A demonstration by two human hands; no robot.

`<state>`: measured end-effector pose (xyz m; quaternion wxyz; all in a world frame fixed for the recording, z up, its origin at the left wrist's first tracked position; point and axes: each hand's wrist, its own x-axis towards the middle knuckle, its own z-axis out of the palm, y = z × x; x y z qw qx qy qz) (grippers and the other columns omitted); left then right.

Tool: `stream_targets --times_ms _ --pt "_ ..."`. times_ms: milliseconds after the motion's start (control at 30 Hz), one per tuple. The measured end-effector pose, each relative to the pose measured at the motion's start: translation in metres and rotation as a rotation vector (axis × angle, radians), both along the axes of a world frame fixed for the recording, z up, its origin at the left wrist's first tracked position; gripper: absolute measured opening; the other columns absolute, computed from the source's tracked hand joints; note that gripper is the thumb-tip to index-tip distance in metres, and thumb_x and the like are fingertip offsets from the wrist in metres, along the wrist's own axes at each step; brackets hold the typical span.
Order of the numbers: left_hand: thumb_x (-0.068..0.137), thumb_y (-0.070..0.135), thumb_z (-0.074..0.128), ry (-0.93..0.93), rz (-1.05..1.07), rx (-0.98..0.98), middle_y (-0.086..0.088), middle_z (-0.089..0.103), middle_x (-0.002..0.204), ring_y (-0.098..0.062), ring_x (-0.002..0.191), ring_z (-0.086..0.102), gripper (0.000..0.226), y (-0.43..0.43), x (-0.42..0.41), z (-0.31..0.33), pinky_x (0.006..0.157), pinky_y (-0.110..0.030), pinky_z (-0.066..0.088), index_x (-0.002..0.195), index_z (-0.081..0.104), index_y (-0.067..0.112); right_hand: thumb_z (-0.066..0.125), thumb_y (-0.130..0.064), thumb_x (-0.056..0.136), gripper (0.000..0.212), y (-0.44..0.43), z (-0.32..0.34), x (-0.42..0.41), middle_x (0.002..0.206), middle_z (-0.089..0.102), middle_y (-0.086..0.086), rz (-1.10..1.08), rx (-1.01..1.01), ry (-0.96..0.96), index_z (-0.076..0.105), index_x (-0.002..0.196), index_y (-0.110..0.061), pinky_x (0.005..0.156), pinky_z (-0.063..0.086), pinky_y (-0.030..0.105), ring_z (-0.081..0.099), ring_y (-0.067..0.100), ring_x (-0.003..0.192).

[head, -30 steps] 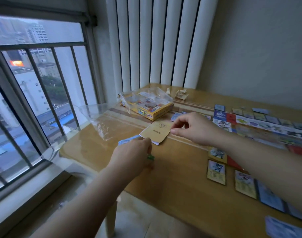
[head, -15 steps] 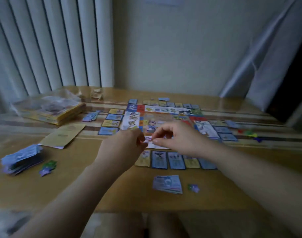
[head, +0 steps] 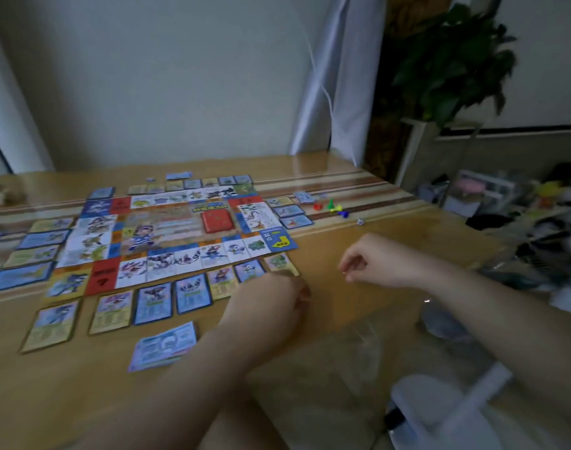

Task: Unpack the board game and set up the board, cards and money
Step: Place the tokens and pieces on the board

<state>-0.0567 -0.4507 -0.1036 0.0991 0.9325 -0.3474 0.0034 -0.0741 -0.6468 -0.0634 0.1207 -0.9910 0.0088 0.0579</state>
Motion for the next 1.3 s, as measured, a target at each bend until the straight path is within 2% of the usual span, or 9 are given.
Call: stream_targets --times_ms 200,533,667,767,867,933,1067,1167,1300 --pt "0.097 0.032 0.039 -0.060 -0.108 0.044 0.008 0.060 0.115 -0.019 0.102 0.059 0.027 -0.019 0.005 -0.013 0.087 -0.036 0.050 0.114 0.060 0.032 0.070 -0.009 0.082 0.027 -0.034 0.002 0.008 0.107 0.069 0.003 -0.112 -0.064 0.027 0.070 0.109 -0.012 0.094 0.049 0.034 0.062 0.017 0.100" --pt "0.097 0.037 0.040 -0.093 -0.127 0.024 0.012 0.060 0.110 -0.014 0.101 0.059 0.027 -0.017 0.006 -0.012 0.086 -0.031 0.048 0.117 0.057 0.035 0.072 -0.016 0.082 0.035 -0.019 0.001 0.032 0.108 0.065 -0.003 0.044 -0.136 0.139 0.066 0.116 -0.016 0.087 0.049 0.029 0.058 0.011 0.094" --pt "0.097 0.038 0.040 -0.092 -0.129 0.039 0.011 0.060 0.111 -0.015 0.100 0.059 0.026 -0.017 0.006 -0.011 0.086 -0.033 0.049 0.116 0.057 0.035 0.075 -0.014 0.078 0.033 -0.011 0.009 0.044 0.096 0.059 -0.007 0.061 -0.233 0.236 0.065 0.109 -0.018 0.077 0.046 0.026 0.055 0.012 0.090" --pt "0.097 0.038 0.039 -0.095 -0.133 0.057 0.010 0.059 0.107 -0.017 0.096 0.060 0.026 -0.017 0.006 -0.010 0.083 -0.034 0.050 0.114 0.058 0.033 0.077 -0.018 0.076 0.031 -0.008 0.013 0.054 0.095 0.059 -0.006 0.058 -0.309 0.311 0.066 0.105 -0.019 0.078 0.047 0.027 0.056 0.014 0.093" --pt "0.097 0.038 0.039 -0.087 -0.135 0.064 0.009 0.059 0.109 -0.017 0.096 0.060 0.026 -0.017 0.006 -0.011 0.082 -0.035 0.052 0.115 0.058 0.033 0.078 -0.023 0.075 0.025 -0.008 0.013 0.064 0.104 0.063 -0.002 0.051 -0.353 0.396 0.066 0.097 -0.022 0.086 0.051 0.032 0.060 0.017 0.099" --pt "0.097 0.037 0.039 -0.074 -0.137 0.058 0.009 0.059 0.109 -0.018 0.096 0.060 0.026 -0.017 0.007 -0.011 0.082 -0.036 0.052 0.115 0.058 0.033 0.078 -0.023 0.076 0.023 -0.009 0.013 0.069 0.105 0.063 -0.001 0.038 -0.347 0.442 0.065 0.095 -0.022 0.085 0.052 0.030 0.060 0.016 0.095" --pt "0.098 0.037 0.038 -0.070 -0.139 0.068 0.007 0.058 0.107 -0.019 0.096 0.060 0.027 -0.017 0.007 -0.011 0.081 -0.036 0.053 0.115 0.058 0.034 0.076 -0.017 0.079 0.025 -0.011 0.013 0.071 0.100 0.061 0.001 -0.014 -0.261 0.496 0.064 0.101 -0.016 0.065 0.051 0.019 0.056 0.009 0.075" --pt "0.098 0.037 0.038 -0.060 -0.141 0.072 0.007 0.058 0.113 -0.020 0.099 0.060 0.028 -0.017 0.006 -0.010 0.083 -0.037 0.053 0.119 0.057 0.034 0.075 -0.017 0.079 0.024 -0.012 0.012 0.070 0.095 0.060 0.000 -0.043 -0.218 0.493 0.063 0.100 -0.016 0.070 0.052 0.021 0.056 0.009 0.078" --pt "0.099 0.035 0.039 -0.065 -0.149 0.064 0.006 0.058 0.114 -0.019 0.100 0.059 0.028 -0.015 0.005 -0.008 0.084 -0.036 0.052 0.120 0.056 0.033 0.074 -0.019 0.080 0.023 -0.013 0.010 0.068 0.097 0.060 -0.001 -0.046 -0.187 0.455 0.062 0.099 -0.017 0.067 0.050 0.020 0.055 0.010 0.082"
